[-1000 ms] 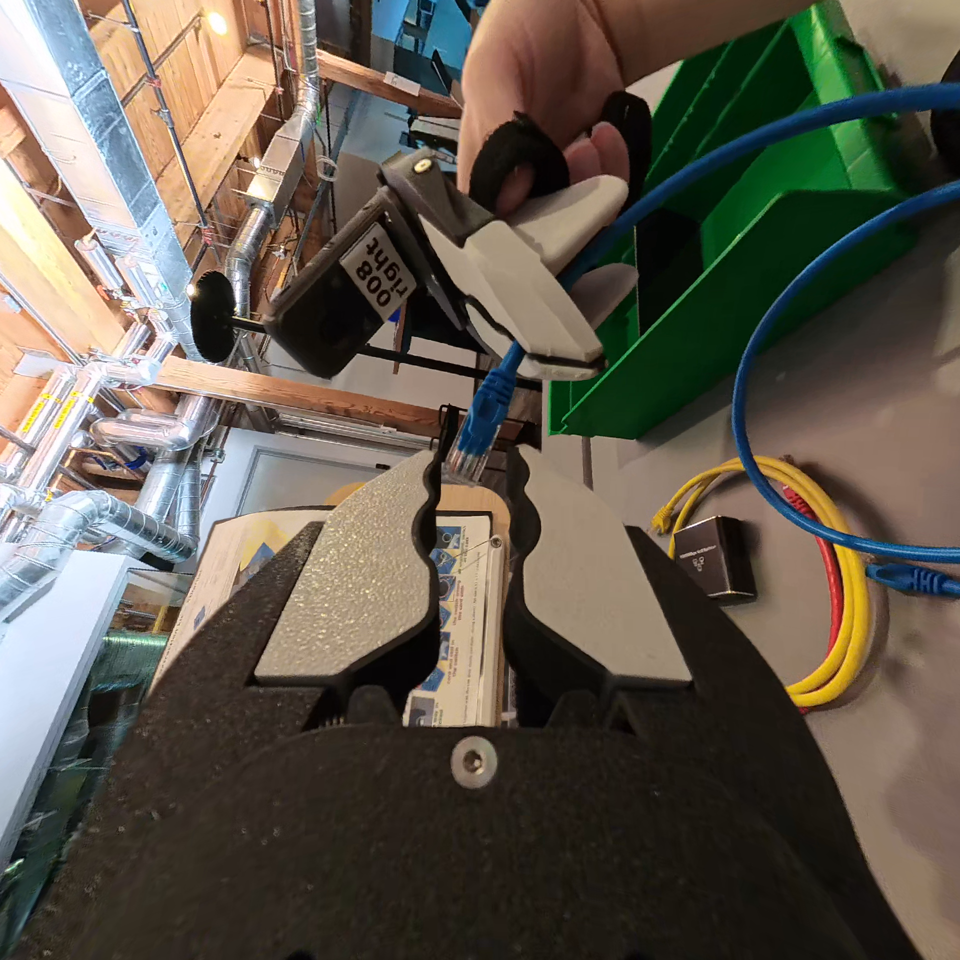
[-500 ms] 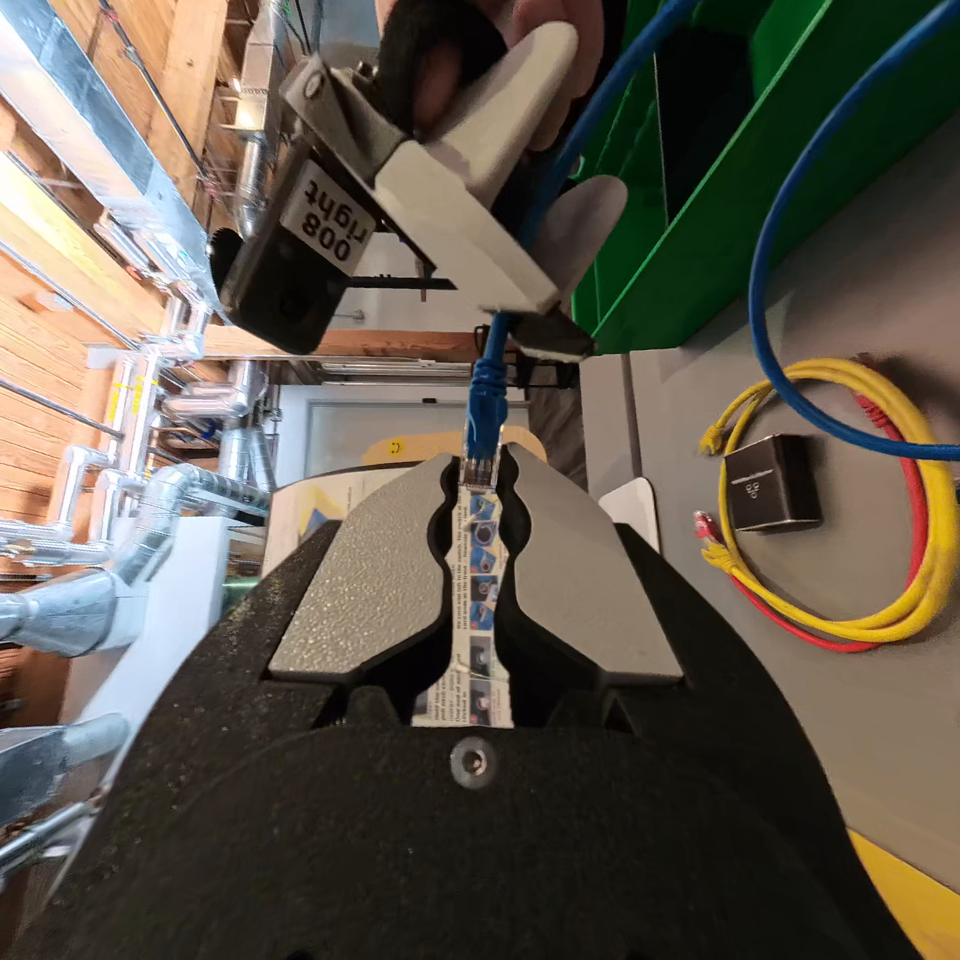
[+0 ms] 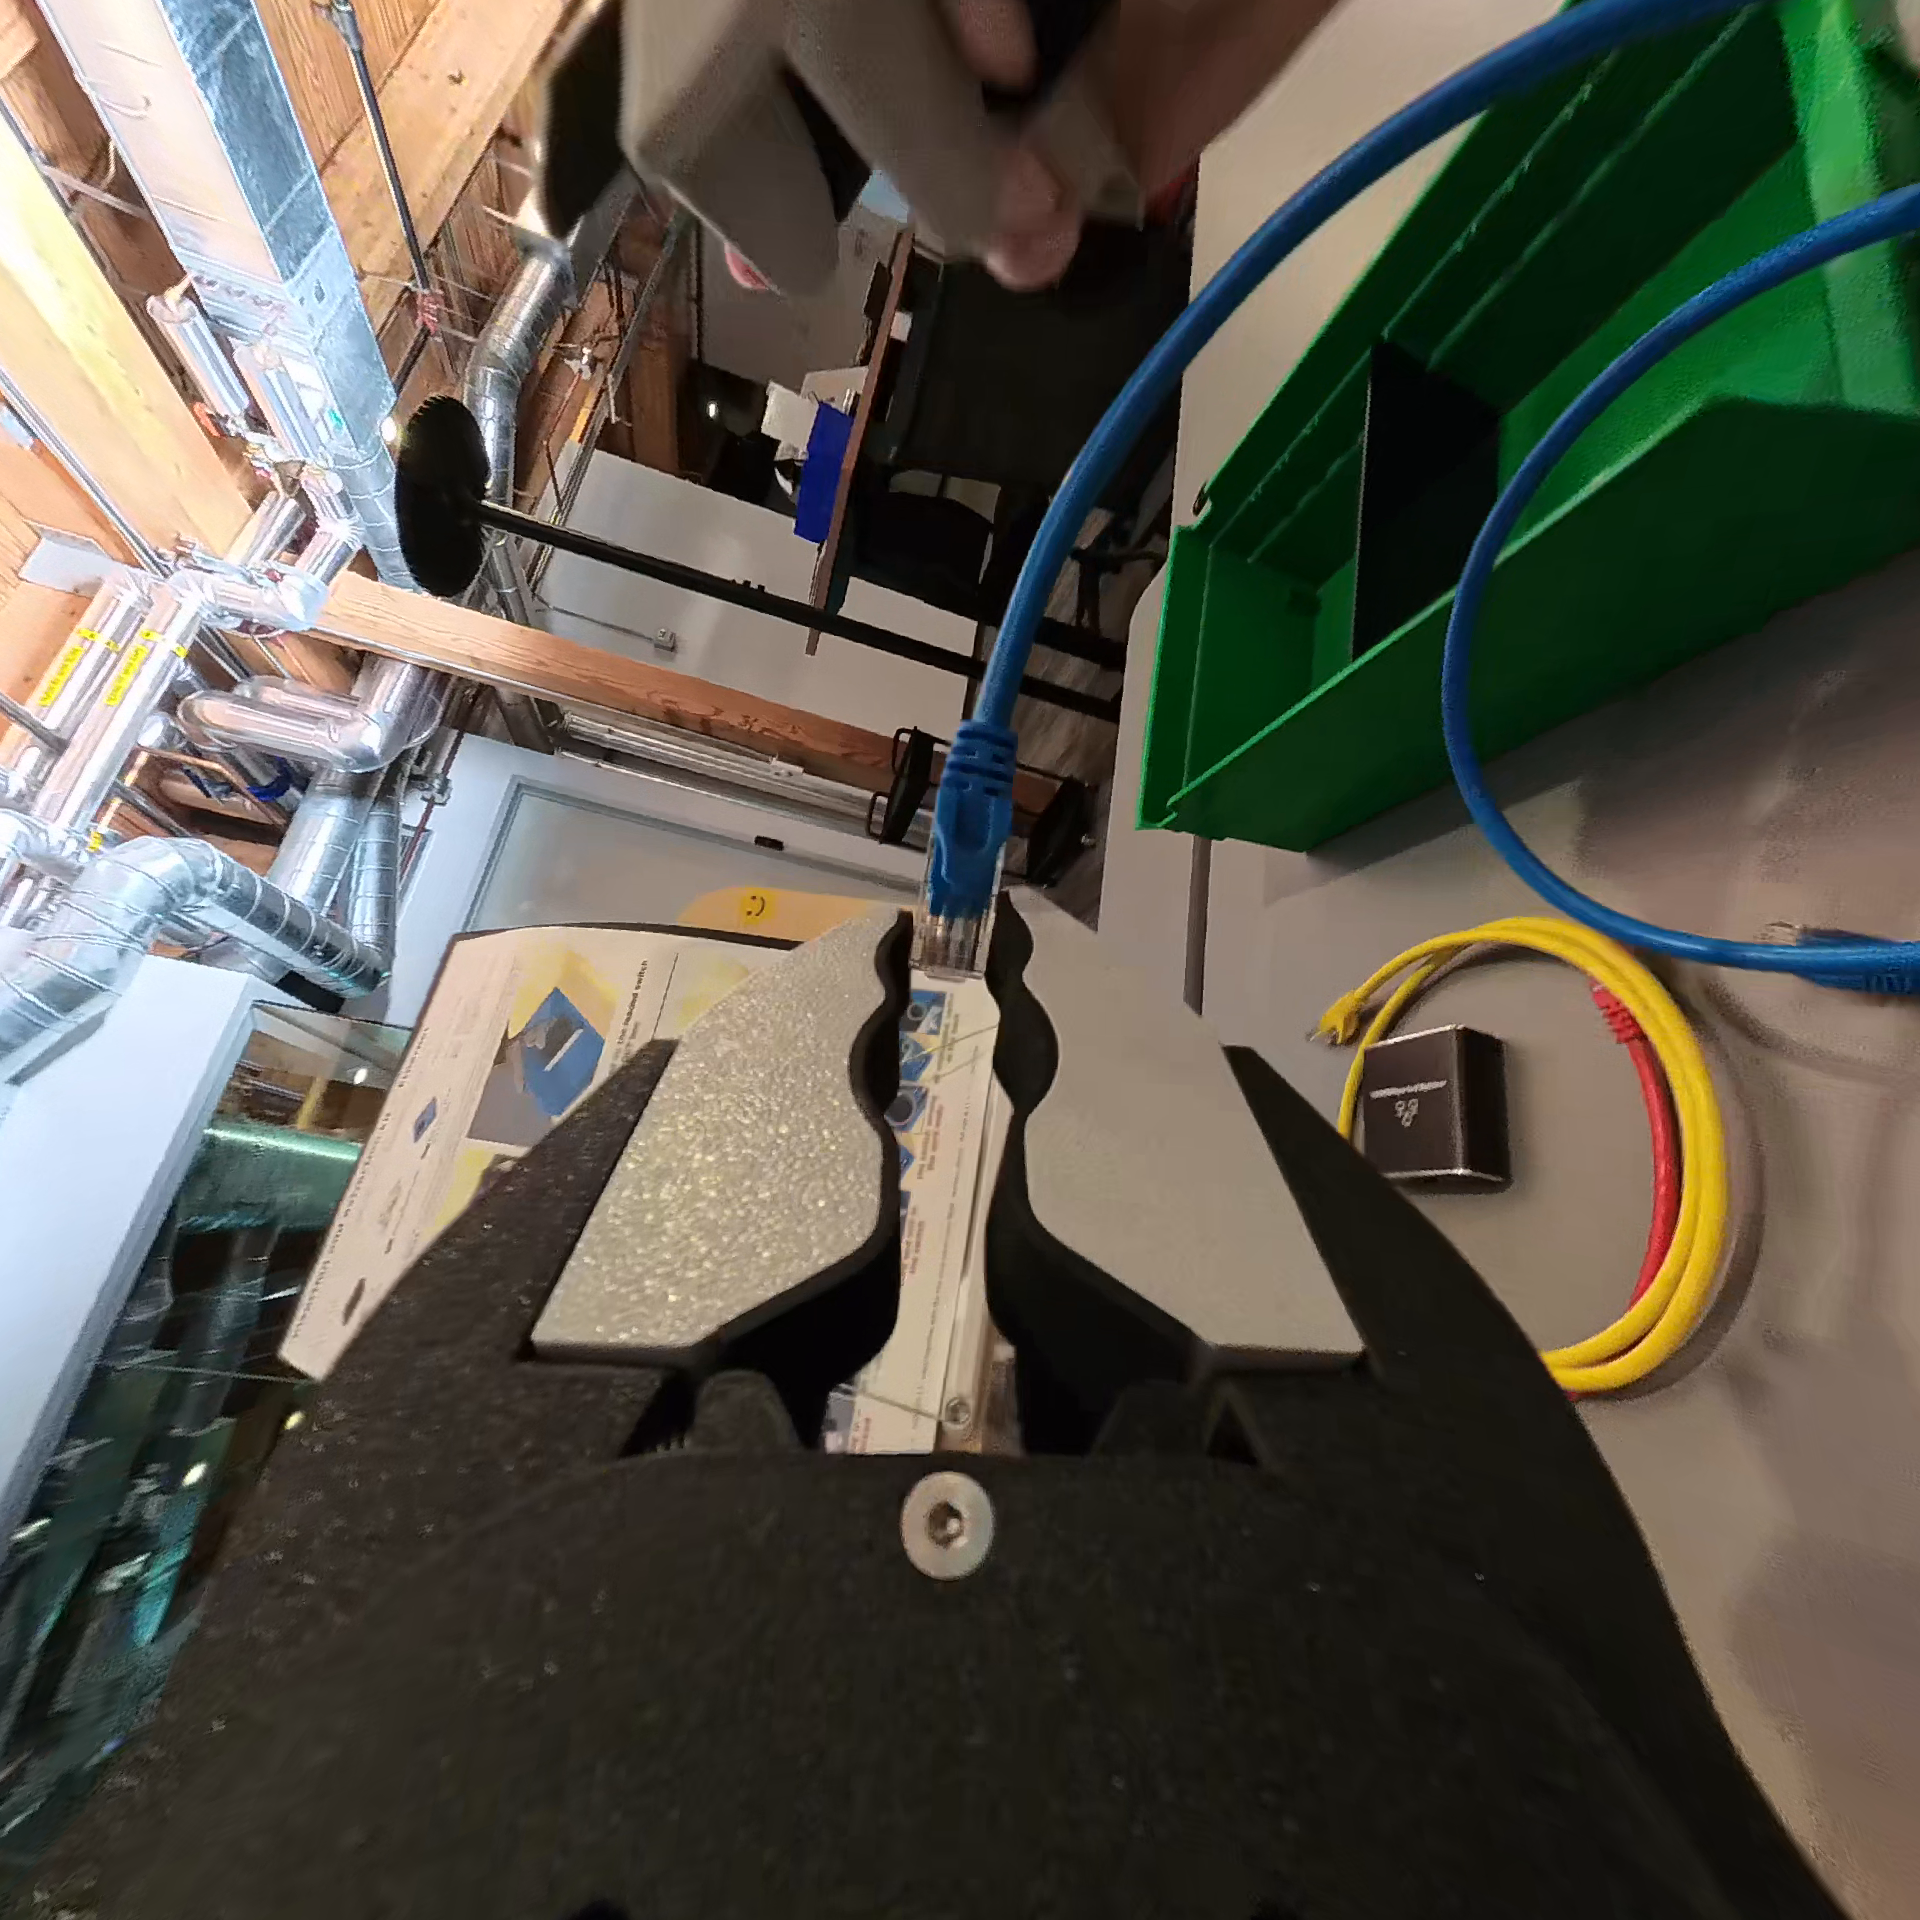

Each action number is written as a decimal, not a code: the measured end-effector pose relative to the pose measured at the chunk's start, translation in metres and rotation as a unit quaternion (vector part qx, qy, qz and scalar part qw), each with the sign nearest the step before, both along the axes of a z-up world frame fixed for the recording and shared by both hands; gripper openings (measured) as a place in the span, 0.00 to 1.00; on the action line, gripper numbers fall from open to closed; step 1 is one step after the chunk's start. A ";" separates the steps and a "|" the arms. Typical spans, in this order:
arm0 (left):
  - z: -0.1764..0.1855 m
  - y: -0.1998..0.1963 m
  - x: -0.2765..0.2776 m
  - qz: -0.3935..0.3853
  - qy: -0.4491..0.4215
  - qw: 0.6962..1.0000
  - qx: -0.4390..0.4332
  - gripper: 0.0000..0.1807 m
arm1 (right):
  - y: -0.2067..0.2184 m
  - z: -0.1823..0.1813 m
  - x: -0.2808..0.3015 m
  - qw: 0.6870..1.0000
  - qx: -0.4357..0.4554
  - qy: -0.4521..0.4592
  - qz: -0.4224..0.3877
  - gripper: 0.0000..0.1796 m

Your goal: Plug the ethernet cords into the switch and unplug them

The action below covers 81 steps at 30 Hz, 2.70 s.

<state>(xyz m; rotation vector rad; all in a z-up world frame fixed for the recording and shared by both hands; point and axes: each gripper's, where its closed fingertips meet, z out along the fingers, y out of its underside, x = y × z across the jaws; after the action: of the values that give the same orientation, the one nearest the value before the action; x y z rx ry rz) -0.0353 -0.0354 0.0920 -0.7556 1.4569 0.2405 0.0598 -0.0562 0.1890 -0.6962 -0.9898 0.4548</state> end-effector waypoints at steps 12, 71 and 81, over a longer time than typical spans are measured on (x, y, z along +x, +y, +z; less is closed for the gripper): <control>0.019 -0.009 -0.014 -0.049 -0.065 0.991 -0.109 0.07 | 0.000 -0.061 -0.101 0.976 0.134 -0.168 -0.035 0.22; 0.065 -0.031 -0.020 -0.201 -0.242 0.896 -0.313 0.08 | -0.005 -0.031 -0.117 0.920 -0.302 -0.001 0.249 0.07; 0.060 -0.032 -0.019 -0.209 -0.227 0.873 -0.377 0.07 | -0.010 -0.031 -0.107 0.961 -0.200 -0.034 0.189 0.10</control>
<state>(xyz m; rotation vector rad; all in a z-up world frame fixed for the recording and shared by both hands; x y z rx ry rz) -0.0546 -0.0675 0.1525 -1.0008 1.1954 -0.8426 -0.0472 -0.0660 0.1579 -0.8891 -1.1131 0.9913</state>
